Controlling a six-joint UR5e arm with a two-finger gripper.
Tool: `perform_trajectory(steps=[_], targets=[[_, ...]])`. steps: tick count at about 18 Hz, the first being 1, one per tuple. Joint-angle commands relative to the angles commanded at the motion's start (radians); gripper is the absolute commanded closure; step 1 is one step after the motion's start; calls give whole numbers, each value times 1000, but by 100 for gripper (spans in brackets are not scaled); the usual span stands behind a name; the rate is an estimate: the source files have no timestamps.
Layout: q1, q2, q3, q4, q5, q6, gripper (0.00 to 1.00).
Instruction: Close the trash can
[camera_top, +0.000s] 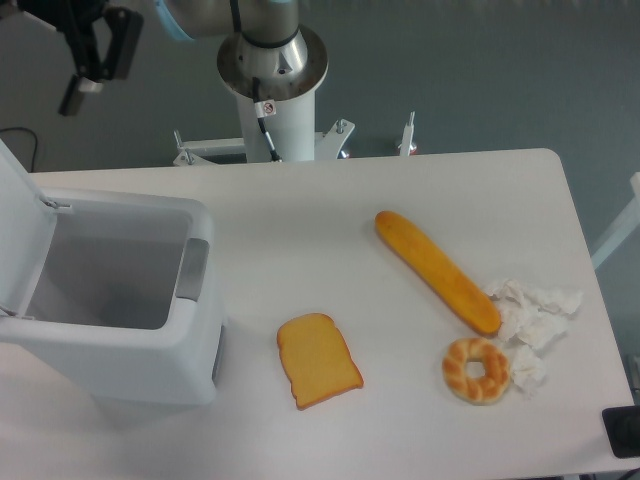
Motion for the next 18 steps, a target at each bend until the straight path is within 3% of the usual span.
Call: perform_trajectory(steps=[3,10,18], targets=[[-2,0,2,0,-64,3,0],[-66,-11,-1,14,-74,12,0],[-74,-26,-21,12,-213,3,0]])
